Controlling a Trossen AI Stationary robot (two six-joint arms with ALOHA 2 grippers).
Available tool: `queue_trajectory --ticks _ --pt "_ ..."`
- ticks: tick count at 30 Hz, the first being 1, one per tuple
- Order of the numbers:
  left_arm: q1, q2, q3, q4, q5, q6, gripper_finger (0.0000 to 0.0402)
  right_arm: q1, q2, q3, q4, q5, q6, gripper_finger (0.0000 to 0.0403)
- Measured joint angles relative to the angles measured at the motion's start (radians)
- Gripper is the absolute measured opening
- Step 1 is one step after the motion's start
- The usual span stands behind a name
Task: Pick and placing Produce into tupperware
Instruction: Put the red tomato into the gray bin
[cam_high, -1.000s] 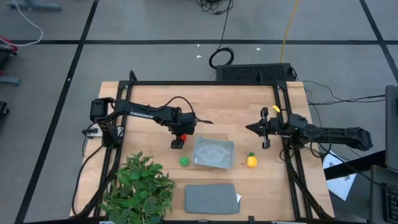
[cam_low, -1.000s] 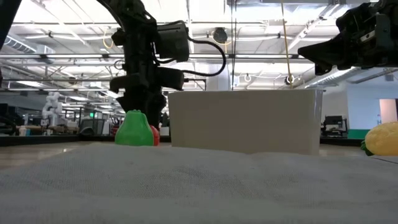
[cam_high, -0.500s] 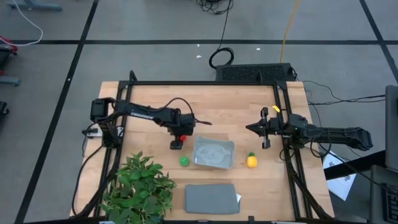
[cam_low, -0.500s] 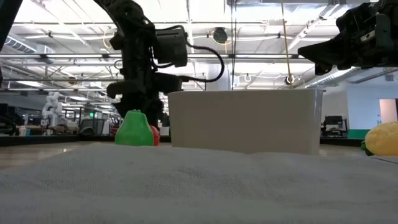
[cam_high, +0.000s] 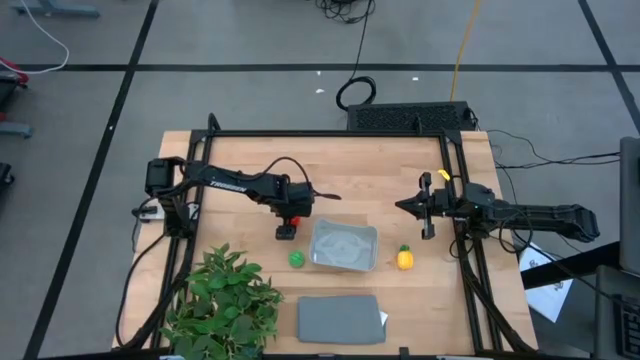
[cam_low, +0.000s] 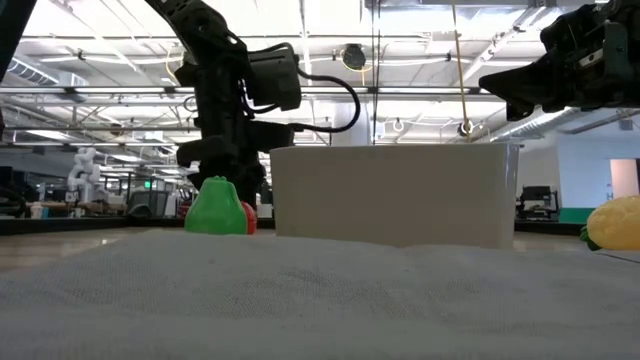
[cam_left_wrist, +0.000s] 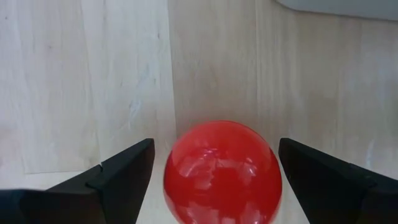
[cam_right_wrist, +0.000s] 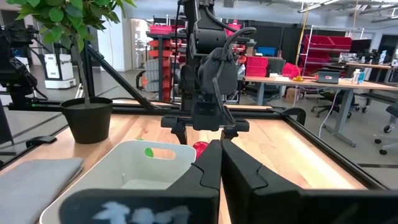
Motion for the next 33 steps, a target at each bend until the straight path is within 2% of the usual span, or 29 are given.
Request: queue_trajectory --ticks 4,13,18,24,33 --pt "0.0 0.0 0.0 -0.001 0.0 -0.001 0.0327 0.0 0.0 0.0 0.0 0.0 0.0 0.0" --pt "0.0 0.0 0.0 -0.001 0.0 -0.003 0.0228 0.0 0.0 0.0 0.0 0.0 0.0 0.0" --pt "0.0 0.0 0.0 -0.005 -0.003 0.011 0.0231 0.0 0.0 0.0 0.0 0.0 0.0 0.0" --pt "0.001 -0.002 0.001 -0.033 -0.054 0.056 0.0265 0.0 0.0 0.0 0.0 0.0 0.0 0.0" --pt "0.023 -0.002 0.044 -0.109 -0.071 0.068 0.0228 0.0 0.0 0.0 0.001 0.0 0.0 0.0"
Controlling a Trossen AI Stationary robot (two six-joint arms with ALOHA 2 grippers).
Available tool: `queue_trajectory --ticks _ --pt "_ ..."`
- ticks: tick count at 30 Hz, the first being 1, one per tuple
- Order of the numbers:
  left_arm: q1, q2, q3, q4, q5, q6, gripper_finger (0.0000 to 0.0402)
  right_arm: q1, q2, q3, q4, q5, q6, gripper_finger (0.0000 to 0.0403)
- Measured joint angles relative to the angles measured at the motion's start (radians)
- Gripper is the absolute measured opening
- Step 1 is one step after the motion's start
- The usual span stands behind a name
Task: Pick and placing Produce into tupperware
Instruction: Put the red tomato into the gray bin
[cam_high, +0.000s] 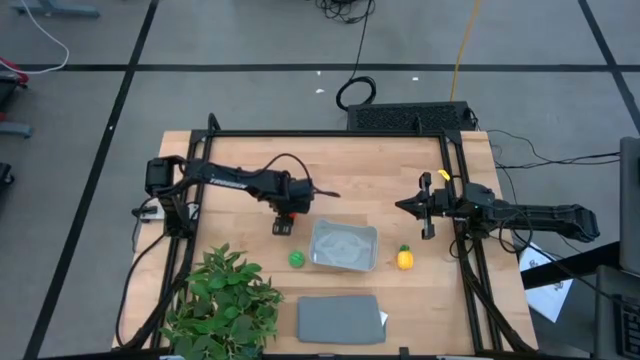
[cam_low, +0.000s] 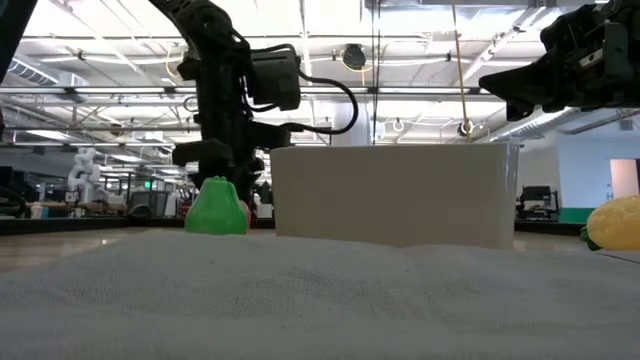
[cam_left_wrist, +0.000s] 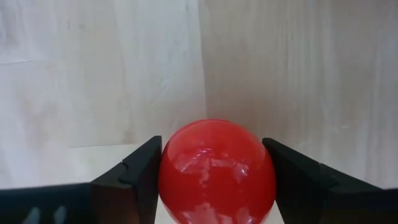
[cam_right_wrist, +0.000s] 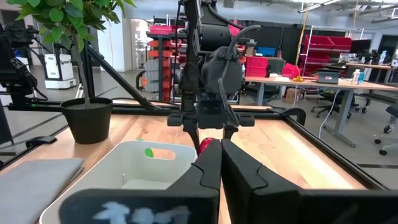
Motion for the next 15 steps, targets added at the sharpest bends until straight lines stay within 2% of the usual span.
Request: queue_trajectory --ticks 3,9,15 --pt "0.002 0.0 0.029 -0.026 0.0 0.013 0.0229 0.0 0.0 0.0 0.007 0.0 0.0 0.0" --pt "0.002 0.0 0.115 -0.088 0.0 0.069 0.0258 0.0 0.0 0.0 0.014 0.0 0.0 0.0" --pt "0.002 0.0 0.25 -0.166 0.0 0.109 0.0238 0.0 0.0 0.0 0.015 0.0 0.0 0.0"
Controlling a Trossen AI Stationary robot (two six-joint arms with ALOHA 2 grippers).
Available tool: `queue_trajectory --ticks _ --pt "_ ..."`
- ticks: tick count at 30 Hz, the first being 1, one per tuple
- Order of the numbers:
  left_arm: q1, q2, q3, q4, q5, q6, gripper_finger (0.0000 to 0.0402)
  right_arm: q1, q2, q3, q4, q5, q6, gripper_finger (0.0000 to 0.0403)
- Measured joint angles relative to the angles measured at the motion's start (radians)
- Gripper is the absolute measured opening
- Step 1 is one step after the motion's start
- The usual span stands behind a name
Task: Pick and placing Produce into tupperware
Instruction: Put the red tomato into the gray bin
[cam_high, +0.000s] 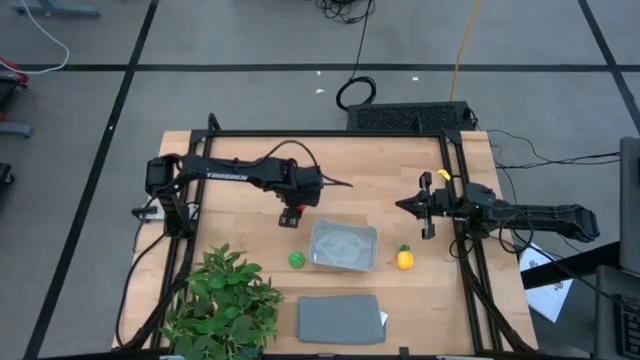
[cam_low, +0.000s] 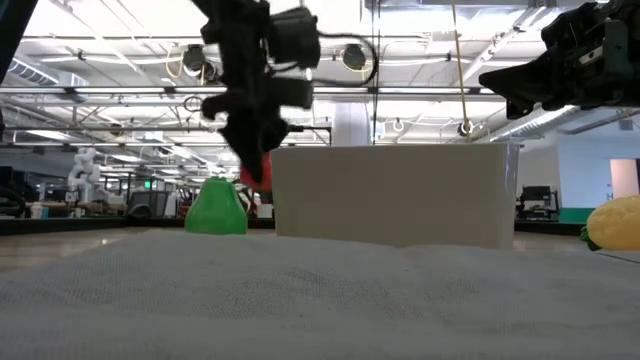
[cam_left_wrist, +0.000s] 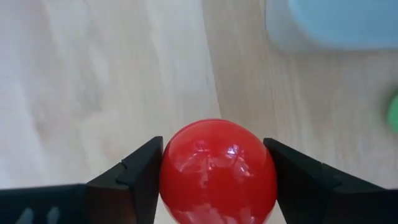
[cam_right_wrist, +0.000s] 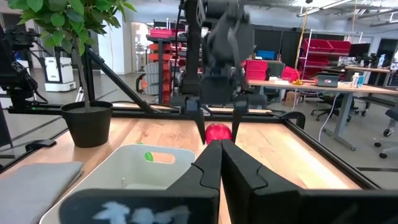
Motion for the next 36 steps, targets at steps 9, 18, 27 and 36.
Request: queue_trajectory --ticks 9,18,27,36 --pt "0.0 -0.001 0.188 -0.018 0.005 0.014 0.0248 0.0 0.0 0.0 0.003 0.0 0.0 0.0" --pt "-0.029 -0.001 0.218 0.101 0.08 -0.002 0.0244 0.0 0.0 0.0 0.003 0.0 0.0 0.0" --pt "-0.074 0.018 0.217 0.226 0.131 0.003 0.0244 0.0 0.0 0.0 0.003 0.0 0.0 0.0" --pt "-0.111 0.117 0.215 0.248 0.214 0.056 0.0245 0.0 0.003 0.0 0.011 0.0 0.013 0.0"
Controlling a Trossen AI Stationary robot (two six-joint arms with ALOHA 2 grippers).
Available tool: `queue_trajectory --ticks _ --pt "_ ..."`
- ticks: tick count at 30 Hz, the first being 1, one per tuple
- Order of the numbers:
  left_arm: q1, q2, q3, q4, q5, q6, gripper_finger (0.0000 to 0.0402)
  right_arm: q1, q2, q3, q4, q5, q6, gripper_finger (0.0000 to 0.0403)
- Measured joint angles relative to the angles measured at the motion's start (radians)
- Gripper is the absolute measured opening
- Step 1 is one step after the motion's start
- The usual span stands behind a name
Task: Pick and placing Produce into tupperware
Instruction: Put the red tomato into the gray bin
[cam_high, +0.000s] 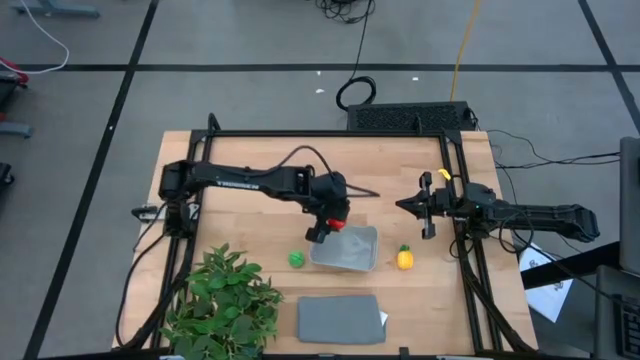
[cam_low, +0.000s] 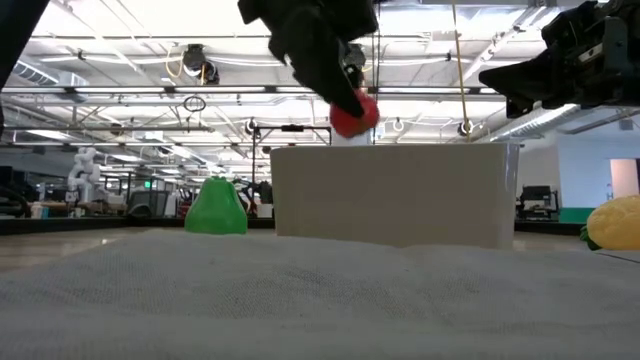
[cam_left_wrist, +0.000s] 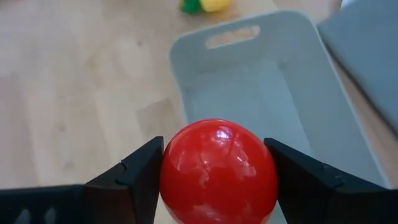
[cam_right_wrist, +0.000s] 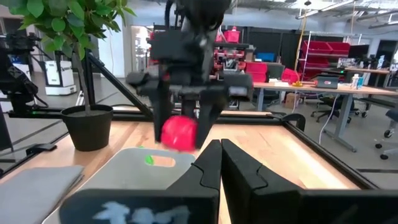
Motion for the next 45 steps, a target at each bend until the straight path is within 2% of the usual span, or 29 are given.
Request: queue_trajectory --ticks 11,20,24,29,34,40,45 --pt "-0.061 0.088 0.002 0.001 0.0 0.251 0.0246 0.0 0.005 0.0 0.003 0.0 0.039 0.0" --pt "-0.069 0.087 0.004 0.08 0.026 0.319 0.0246 0.0 0.007 0.0 0.003 0.0 0.044 0.0" --pt "-0.06 0.087 0.005 0.094 0.031 0.27 0.0246 0.0 0.007 0.0 0.006 0.0 0.044 0.0" --pt "-0.055 0.087 0.061 0.026 0.011 0.119 0.0246 0.0 0.007 0.0 0.011 0.0 0.044 0.0" --pt "-0.064 0.088 0.101 0.012 0.007 0.064 0.0246 0.0 0.009 0.0 0.01 0.0 0.043 0.0" --pt "-0.063 0.178 0.162 0.015 0.002 0.026 0.0246 0.0 0.009 0.0 0.01 0.0 0.042 0.0" --pt "-0.071 0.23 0.228 -0.098 -0.036 -0.03 0.0246 0.0 0.009 0.0 0.01 0.0 0.064 0.0"
